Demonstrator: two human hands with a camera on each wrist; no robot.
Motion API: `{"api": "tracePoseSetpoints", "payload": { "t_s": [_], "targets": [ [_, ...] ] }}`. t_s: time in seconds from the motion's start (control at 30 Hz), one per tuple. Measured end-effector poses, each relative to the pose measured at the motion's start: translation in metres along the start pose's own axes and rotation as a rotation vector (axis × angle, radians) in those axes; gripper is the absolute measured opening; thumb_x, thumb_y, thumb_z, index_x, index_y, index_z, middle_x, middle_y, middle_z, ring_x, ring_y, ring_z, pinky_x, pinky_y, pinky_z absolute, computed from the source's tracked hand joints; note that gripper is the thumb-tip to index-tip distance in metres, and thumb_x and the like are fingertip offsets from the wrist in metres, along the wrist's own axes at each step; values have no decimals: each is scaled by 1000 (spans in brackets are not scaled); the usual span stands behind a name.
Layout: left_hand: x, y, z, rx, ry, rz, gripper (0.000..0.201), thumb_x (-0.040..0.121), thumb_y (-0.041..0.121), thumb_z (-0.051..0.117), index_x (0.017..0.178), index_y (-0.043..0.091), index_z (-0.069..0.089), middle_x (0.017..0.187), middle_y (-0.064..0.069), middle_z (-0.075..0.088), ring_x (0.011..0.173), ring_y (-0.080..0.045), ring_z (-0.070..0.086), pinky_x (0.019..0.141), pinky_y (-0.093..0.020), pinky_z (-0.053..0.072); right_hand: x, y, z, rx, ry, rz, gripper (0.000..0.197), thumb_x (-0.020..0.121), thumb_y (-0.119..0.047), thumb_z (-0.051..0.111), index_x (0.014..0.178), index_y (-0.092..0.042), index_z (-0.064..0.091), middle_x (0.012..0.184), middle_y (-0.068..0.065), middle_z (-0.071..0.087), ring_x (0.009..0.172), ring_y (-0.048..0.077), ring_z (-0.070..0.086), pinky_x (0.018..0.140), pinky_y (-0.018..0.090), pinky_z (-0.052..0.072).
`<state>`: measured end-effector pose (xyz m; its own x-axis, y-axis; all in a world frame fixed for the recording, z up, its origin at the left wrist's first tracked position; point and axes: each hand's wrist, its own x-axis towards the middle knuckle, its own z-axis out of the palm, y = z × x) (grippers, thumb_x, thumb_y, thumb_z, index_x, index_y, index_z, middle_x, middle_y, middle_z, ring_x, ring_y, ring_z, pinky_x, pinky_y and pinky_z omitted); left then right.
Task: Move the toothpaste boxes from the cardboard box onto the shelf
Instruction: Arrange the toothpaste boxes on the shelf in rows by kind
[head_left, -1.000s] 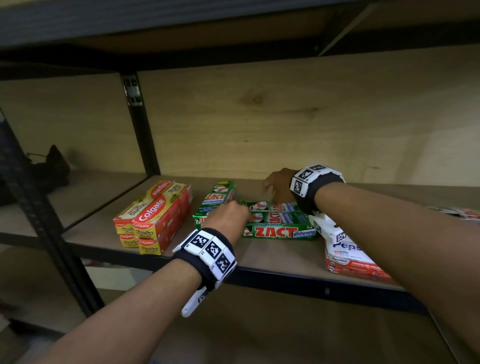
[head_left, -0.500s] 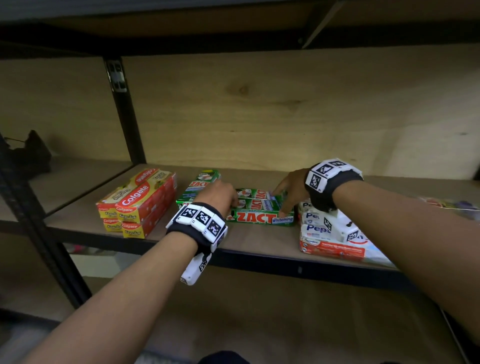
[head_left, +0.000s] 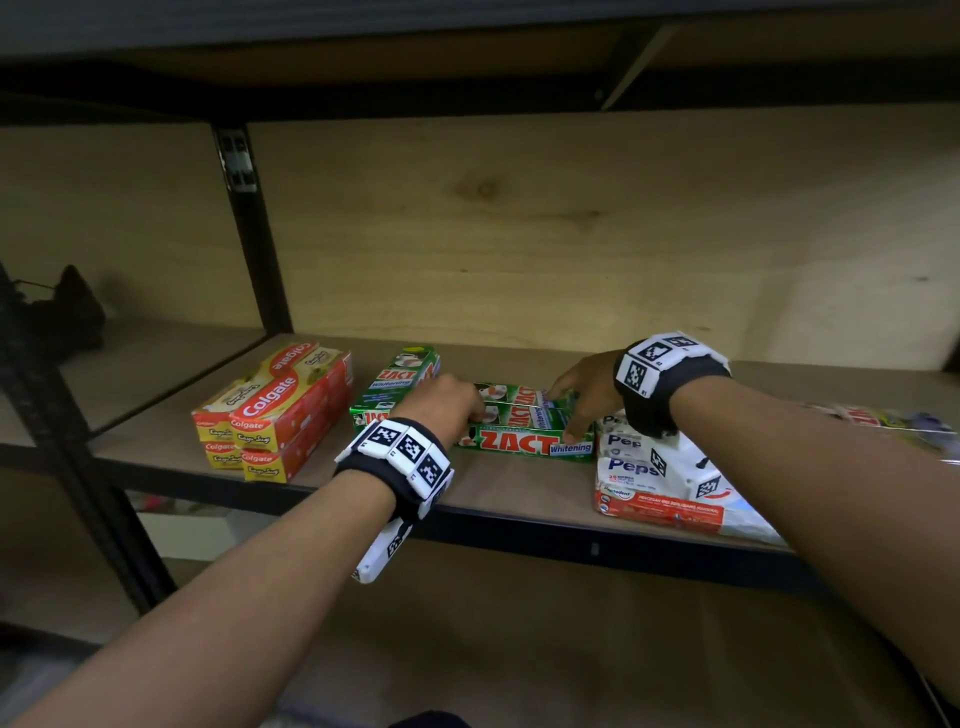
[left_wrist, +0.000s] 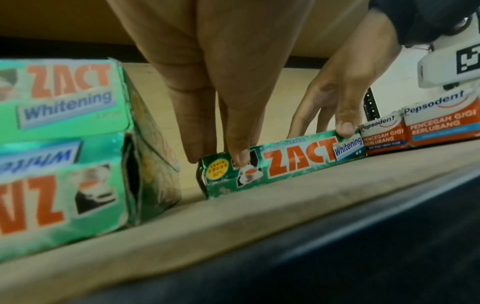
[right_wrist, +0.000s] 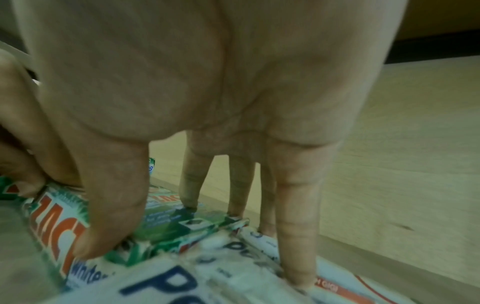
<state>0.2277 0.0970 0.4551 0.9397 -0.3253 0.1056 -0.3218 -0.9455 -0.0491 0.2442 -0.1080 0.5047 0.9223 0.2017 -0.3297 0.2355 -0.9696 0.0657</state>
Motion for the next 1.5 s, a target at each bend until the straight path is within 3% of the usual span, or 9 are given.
{"api": "tracePoseSetpoints", "payload": {
  "t_s": [0.1, 0.23, 0.4, 0.53, 0.9, 1.03, 1.17, 1.3, 1.5],
  "targets": [
    [-4, 5, -2, -2, -33, -1, 34, 103, 23, 46, 133, 19, 59, 118, -16, 64, 107, -32, 63, 98, -40, 48, -7, -3, 4, -21, 14, 9, 76, 86, -48, 68, 152, -32, 32, 157, -3, 33, 139, 23, 37, 109, 33, 33],
    [-13, 1, -7, 82, -62, 53, 43, 100, 17, 51, 140, 30, 51, 127, -14, 60, 111, -32, 61, 94, -43, 51, -19, -5, 9, -28, 65, -5, 75, 86, -54, 65, 151, -33, 33, 155, -3, 36, 137, 22, 42, 109, 34, 36],
    [-40, -21, -29, 147, -1, 69, 38, 89, 43, 60, 125, 30, 61, 135, -11, 52, 122, -30, 53, 96, -45, 51, -29, -14, 6, -18, 129, -15, 64, 85, -56, 65, 141, -28, 50, 143, -4, 50, 122, 20, 53, 99, 31, 43],
    [-64, -54, -42, 156, 91, 46, 53, 91, 51, 54, 138, 30, 49, 149, -3, 41, 137, -28, 39, 103, -48, 44, -30, -35, 3, -30, 189, -82, 47, 89, -53, 60, 131, -31, 57, 138, -4, 54, 118, 19, 55, 95, 30, 44],
    [-121, -153, -24, 3, 42, -238, 72, 86, 62, 55, 149, 34, 31, 154, 2, 32, 136, -22, 39, 110, -40, 37, -18, -153, -17, 96, 295, -248, 67, 92, -62, 49, 150, -34, 32, 154, -2, 37, 137, 24, 41, 106, 31, 34],
    [-124, -165, -16, -12, 54, -226, 80, 81, 64, 60, 150, 37, 30, 152, 4, 37, 134, -18, 41, 107, -40, 40, 6, -180, -11, 130, 266, -217, 77, 90, -72, 37, 154, -37, 16, 158, -1, 30, 142, 27, 34, 113, 36, 31],
    [-122, -164, -16, 3, 29, -222, 88, 77, 58, 70, 151, 36, 27, 151, 4, 36, 133, -18, 41, 107, -38, 41, 20, -194, -4, 162, 261, -201, 74, 87, -78, 27, 152, -41, 23, 159, -2, 28, 145, 26, 29, 115, 40, 27],
    [-121, -167, -18, 15, -2, -208, 88, 78, 55, 70, 152, 36, 25, 151, 3, 35, 133, -19, 40, 108, -39, 40, 17, -197, -2, 188, 318, -193, 56, 88, -72, 36, 125, -35, 57, 131, 1, 59, 113, 23, 56, 88, 32, 44],
    [-120, -164, -19, 10, -10, -221, 87, 79, 60, 66, 152, 36, 25, 152, 2, 32, 135, -21, 38, 108, -41, 39, 2, -182, 0, 491, 350, -178, 16, 82, -32, 64, 97, -33, 61, 96, -5, 63, 75, 15, 60, 58, 26, 49]
  ]
}}
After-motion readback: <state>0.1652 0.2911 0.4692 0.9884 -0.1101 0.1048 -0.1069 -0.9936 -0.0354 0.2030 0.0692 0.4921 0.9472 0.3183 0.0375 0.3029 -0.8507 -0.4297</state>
